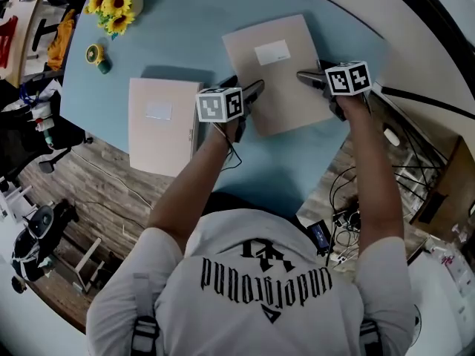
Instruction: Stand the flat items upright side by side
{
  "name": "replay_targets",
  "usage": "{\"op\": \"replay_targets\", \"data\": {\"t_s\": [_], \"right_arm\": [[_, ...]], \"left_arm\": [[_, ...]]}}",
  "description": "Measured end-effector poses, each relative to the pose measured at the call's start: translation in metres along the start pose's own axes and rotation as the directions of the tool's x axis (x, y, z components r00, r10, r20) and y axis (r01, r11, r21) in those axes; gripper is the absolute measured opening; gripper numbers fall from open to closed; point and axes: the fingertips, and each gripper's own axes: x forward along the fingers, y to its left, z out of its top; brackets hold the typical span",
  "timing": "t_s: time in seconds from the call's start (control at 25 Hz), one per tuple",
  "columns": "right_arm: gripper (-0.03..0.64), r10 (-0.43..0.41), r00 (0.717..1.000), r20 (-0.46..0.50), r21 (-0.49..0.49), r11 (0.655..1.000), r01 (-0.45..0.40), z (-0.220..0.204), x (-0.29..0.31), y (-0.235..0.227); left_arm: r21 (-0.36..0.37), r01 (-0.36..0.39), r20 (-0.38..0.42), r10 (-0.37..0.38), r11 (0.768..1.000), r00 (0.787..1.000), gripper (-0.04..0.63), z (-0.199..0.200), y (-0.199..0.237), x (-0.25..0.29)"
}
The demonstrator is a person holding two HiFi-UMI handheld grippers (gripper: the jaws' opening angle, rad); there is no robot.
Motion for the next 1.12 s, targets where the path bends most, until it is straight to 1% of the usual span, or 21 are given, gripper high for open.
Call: {"op": "replay_targets", "data": {"t_s": [0.08,0.16,0.44,0.56,0.68,0.84,1.0,1.12], "right_arm": [[0.391,0.025,0.999,-0.026,0.021,0.999,-0.025,-0.003,0.002,0.000],[0.390,0.035,0.999,-0.035,0.022,0.999,-0.034,-0.002,0.003,0.000],[0.374,-0.017,1.000,-0.016,0.012,1.000,0.018,-0.006,0.001,0.004],[0.370,-0.042,0.999,0.003,0.019,0.999,0.042,-0.012,-0.005,0.010],[0.368,-0.077,0.996,0.040,0.022,0.997,0.076,-0.020,-0.021,0.018],[0.365,-0.129,0.985,0.115,0.004,0.992,0.129,-0.024,-0.047,0.037],[0.362,-0.201,0.962,0.183,-0.014,0.978,0.207,-0.029,-0.074,0.052],[0.360,-0.260,0.934,0.246,-0.033,0.961,0.276,-0.030,-0.091,0.062]], "left_arm": [[-0.001,-0.006,-0.015,0.006,1.000,1.000,0.365,-0.003,0.001,0.003],[0.005,-0.018,-0.020,0.018,1.000,1.000,0.364,-0.003,0.002,0.005],[0.036,-0.043,-0.027,0.044,0.998,0.999,0.352,-0.002,0.002,0.005],[0.085,-0.046,-0.035,0.049,0.995,0.998,0.348,-0.001,-0.003,0.001],[0.154,-0.043,-0.040,0.050,0.987,0.998,0.347,0.000,-0.015,-0.007],[0.257,-0.035,-0.019,0.042,0.966,0.999,0.347,0.007,-0.036,-0.022],[0.372,-0.035,0.013,0.033,0.928,0.999,0.347,0.016,-0.059,-0.037],[0.443,-0.038,0.040,0.022,0.896,0.999,0.346,0.023,-0.074,-0.047]]}}
